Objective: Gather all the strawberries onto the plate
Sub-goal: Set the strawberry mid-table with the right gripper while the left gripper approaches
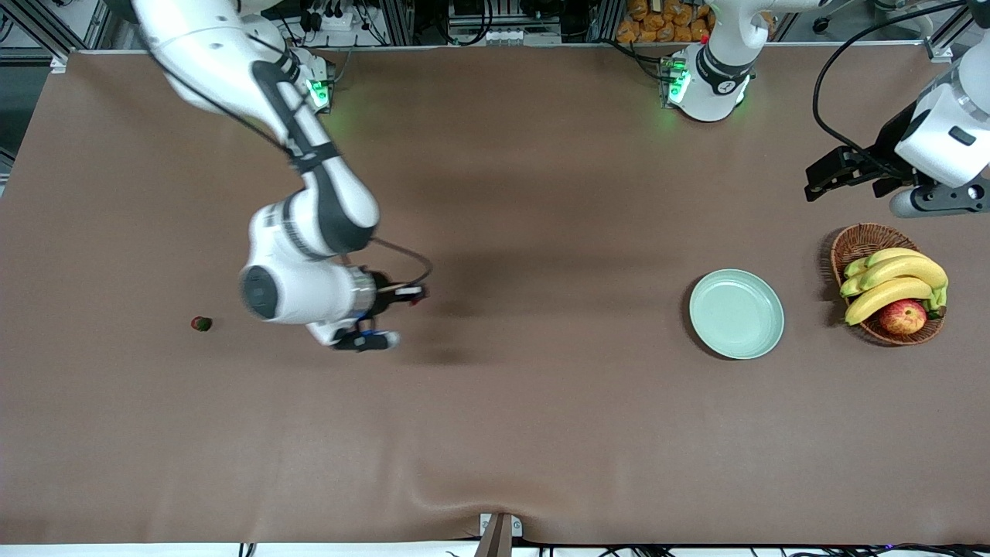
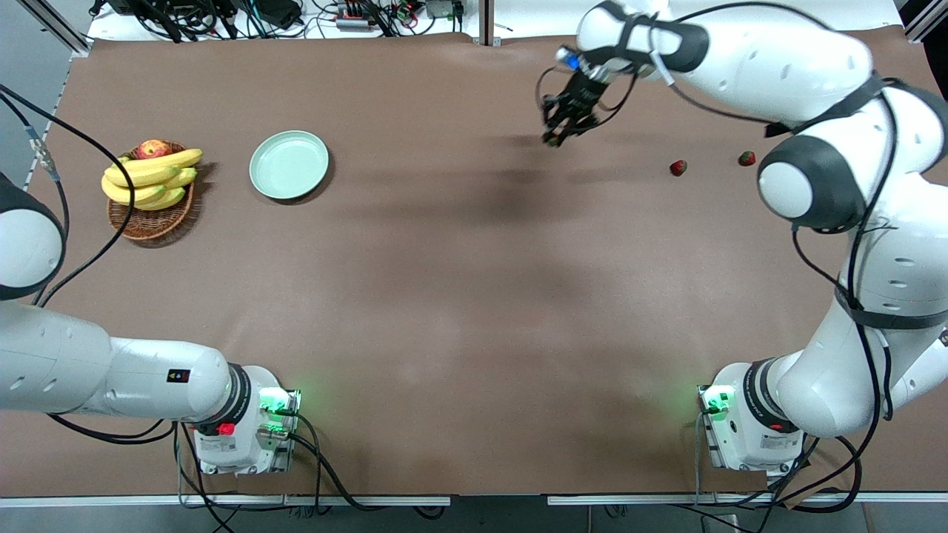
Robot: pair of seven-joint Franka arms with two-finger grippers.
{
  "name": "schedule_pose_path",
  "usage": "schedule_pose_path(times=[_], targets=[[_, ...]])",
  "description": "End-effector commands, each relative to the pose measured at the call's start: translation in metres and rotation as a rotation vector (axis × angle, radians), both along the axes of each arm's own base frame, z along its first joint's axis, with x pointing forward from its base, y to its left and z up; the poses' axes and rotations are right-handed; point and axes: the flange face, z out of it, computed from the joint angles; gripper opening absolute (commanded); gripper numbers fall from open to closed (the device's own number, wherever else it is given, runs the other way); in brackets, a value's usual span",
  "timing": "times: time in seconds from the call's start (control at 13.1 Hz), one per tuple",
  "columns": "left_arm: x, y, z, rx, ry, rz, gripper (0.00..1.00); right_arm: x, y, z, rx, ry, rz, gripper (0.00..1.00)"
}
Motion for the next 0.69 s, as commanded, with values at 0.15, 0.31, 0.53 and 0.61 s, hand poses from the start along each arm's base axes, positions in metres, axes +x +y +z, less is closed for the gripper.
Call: schedule_pose_path(times=[0.15, 0.31, 0.53, 0.61], targets=[[0.002, -0.005, -0.009, -0.020, 0.010, -0.003, 1.00, -0.037, 0.067, -0.059, -0.004, 0.001, 0.030, 0.12], [0.005, -0.009, -0.018, -0.037, 0.026, -0.007, 1.00, -0.050, 0.085, -0.069, 0.035, 0.041, 0.007, 0.13], [0.013, -0.025, -0.036, -0.052, 0.054, -0.022, 1.00, -0.056, 0.100, -0.086, 0.038, -0.010, -0.019, 0.53], [0.017, -0.031, -0.045, -0.050, 0.062, -0.022, 1.00, -0.057, 0.101, -0.088, 0.034, -0.020, 0.000, 0.71]])
